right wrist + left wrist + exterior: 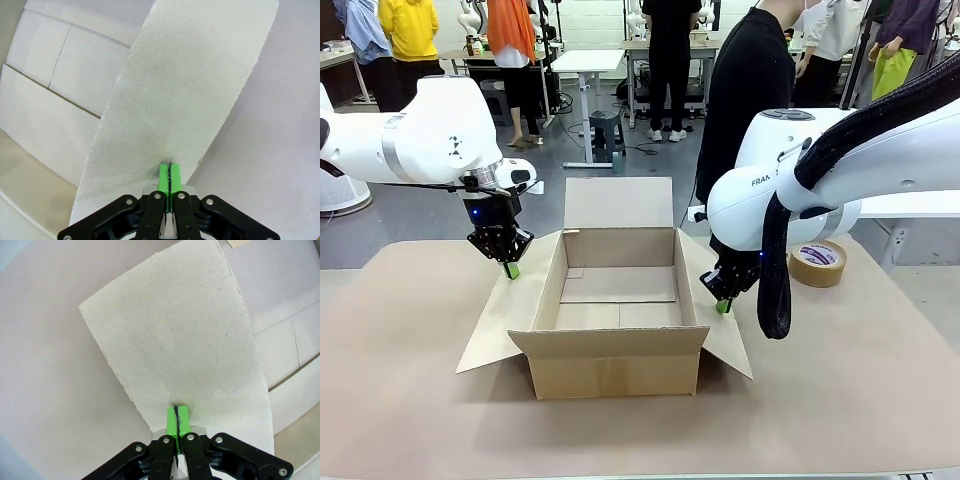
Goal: Wrap the clocks to prevent damage.
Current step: Once the human has placed the objects inside and stepped back, release both hands from the side flaps of the Package Box.
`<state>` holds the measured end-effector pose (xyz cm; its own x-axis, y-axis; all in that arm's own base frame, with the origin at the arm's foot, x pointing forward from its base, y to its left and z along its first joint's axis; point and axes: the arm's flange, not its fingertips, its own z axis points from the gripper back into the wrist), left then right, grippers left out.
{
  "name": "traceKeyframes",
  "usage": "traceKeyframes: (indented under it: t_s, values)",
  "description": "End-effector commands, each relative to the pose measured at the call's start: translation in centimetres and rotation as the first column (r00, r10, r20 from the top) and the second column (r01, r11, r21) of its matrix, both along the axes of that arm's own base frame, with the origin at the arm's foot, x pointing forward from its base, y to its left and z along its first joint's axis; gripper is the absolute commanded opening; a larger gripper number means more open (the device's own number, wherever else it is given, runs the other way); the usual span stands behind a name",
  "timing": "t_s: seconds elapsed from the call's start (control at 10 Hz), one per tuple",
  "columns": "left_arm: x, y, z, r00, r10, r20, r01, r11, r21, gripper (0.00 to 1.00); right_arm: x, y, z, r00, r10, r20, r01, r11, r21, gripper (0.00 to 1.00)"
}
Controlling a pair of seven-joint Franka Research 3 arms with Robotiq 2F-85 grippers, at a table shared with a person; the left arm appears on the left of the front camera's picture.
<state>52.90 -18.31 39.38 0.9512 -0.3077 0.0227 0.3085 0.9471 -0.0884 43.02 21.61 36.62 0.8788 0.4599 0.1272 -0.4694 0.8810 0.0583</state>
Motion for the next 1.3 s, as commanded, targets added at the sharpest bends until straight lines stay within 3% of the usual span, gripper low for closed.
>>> traceKeyframes:
  t_s: [0.0, 1.2]
  values:
    - [-0.07, -0.01, -0.05, 1.0, -0.005, -0.006, 0.005, 1.0, -0.001, 0.0, -0.08, 0.02, -0.15, 1.0, 0.001, -0.003, -0.001, 1.0, -0.001, 0.01]
    - [-0.07, -0.01, -0.05, 1.0, -0.005, -0.006, 0.005, 1.0, -0.001, 0.0, -0.08, 0.02, -0.15, 1.0, 0.001, -0.003, -0.001, 1.0, -0.001, 0.01]
